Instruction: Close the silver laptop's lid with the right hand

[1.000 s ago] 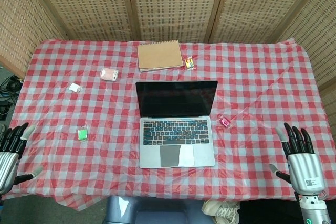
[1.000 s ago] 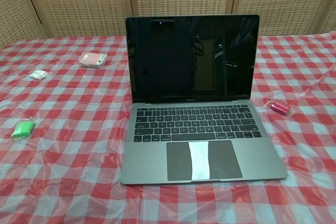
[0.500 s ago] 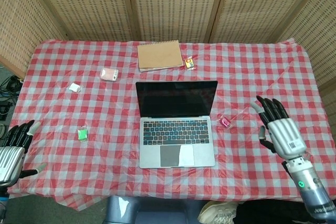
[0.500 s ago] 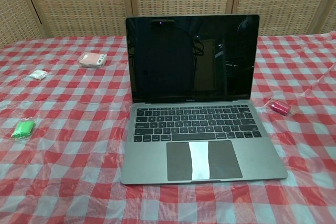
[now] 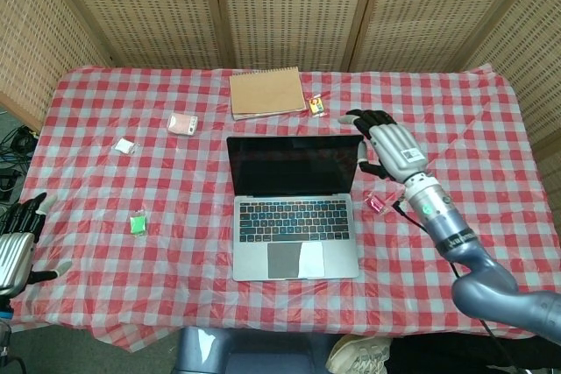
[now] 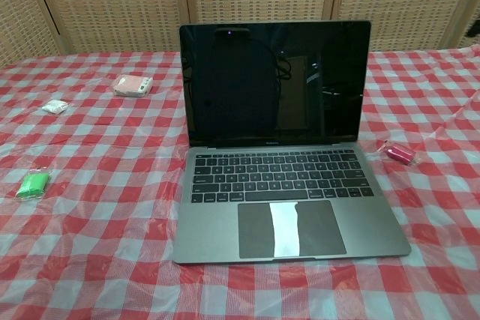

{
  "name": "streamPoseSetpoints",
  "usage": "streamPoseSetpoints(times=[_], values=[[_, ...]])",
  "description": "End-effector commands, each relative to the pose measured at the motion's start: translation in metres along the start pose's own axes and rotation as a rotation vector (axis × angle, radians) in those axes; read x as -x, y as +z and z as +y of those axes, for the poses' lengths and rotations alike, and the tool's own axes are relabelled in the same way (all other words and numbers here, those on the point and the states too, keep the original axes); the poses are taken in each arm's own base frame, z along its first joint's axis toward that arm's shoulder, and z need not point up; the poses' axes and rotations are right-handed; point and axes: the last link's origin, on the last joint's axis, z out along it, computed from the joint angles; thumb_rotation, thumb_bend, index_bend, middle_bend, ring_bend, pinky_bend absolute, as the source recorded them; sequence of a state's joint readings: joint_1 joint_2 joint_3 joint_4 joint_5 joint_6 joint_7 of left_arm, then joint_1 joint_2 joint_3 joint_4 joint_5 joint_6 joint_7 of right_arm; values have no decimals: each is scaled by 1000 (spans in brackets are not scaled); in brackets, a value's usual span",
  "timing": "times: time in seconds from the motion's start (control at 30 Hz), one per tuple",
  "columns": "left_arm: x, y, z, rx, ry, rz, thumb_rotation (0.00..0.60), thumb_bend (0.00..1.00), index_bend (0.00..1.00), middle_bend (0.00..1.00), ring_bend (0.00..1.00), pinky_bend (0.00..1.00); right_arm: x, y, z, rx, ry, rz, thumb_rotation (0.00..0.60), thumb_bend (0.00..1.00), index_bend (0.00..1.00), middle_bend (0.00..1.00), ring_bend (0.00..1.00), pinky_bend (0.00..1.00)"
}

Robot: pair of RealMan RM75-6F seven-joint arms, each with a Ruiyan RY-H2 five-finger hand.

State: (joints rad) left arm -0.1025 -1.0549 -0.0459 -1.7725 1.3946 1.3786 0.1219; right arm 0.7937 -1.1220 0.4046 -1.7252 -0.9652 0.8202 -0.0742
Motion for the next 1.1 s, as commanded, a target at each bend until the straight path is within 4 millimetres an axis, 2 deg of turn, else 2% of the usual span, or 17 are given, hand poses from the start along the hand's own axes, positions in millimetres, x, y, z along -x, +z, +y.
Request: streamPoseSetpoints(times=[0.03,0.23,0.57,0.83,1.1], values=[[1,3,-2,-11,3,-2,600,0,0,0,0,0,22,28,-10,23,-17,-49,600,1000,238,243,171,159],[4,6,-3,-27,14,-13,600,0,0,0,0,0,42,50,-21,62,-40,-113,600,1000,254,276,200,186],[7,10,-5,-42,24,-21,600,0,0,0,0,0,52,63,-25,125,-42,-176,600,1000,293,330,254,256],[8,10,-5,-43,27,-24,600,0,0,0,0,0,46,61,-33,125,-15,-160,600,1000,405,496,462,414],[8,10,-3,-36,27,-23,600,0,0,0,0,0,37,44,-42,101,24,-213,600,1000,424,523,506,446]])
